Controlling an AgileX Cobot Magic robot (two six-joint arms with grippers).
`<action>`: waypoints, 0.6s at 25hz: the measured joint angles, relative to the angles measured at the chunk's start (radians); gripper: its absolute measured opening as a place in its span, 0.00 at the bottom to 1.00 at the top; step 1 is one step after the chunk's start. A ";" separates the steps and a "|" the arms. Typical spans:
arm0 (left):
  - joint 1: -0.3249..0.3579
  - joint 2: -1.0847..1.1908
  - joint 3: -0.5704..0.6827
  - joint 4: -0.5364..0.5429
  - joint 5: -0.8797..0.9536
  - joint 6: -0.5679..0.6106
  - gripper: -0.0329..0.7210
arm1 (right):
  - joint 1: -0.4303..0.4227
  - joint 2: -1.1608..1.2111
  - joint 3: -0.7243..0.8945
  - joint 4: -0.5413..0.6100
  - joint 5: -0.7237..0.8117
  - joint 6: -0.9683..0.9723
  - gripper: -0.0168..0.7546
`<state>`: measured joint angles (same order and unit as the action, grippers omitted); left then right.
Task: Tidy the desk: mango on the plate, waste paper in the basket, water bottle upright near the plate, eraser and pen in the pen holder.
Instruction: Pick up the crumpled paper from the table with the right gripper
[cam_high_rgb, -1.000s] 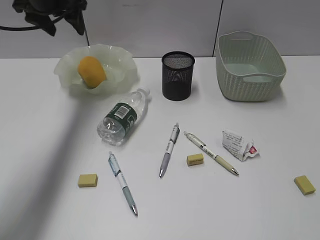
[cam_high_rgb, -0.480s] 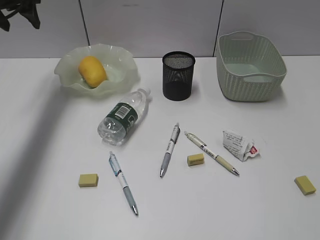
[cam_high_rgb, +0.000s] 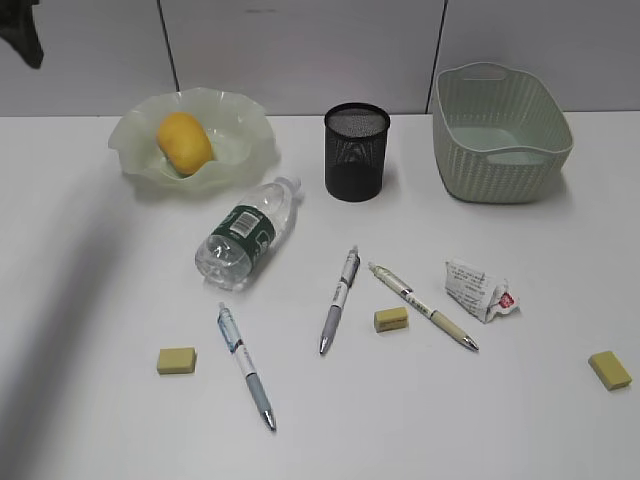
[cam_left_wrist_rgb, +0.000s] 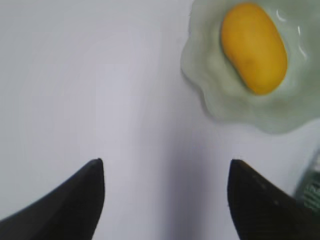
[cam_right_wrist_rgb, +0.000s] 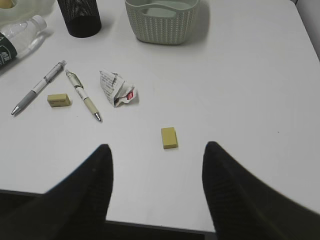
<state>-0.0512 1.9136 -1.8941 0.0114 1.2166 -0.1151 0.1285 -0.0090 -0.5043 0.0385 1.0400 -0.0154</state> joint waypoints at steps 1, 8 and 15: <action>-0.001 -0.041 0.055 -0.011 0.000 0.000 0.81 | 0.000 0.000 0.000 0.000 0.000 0.000 0.61; -0.001 -0.404 0.431 -0.005 0.002 0.001 0.78 | 0.000 0.000 0.000 0.000 0.000 0.000 0.61; -0.001 -0.759 0.680 -0.011 0.004 0.003 0.77 | 0.000 0.000 0.000 0.000 0.000 0.000 0.61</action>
<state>-0.0520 1.1549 -1.2138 0.0000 1.2204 -0.1123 0.1285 -0.0090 -0.5043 0.0385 1.0400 -0.0154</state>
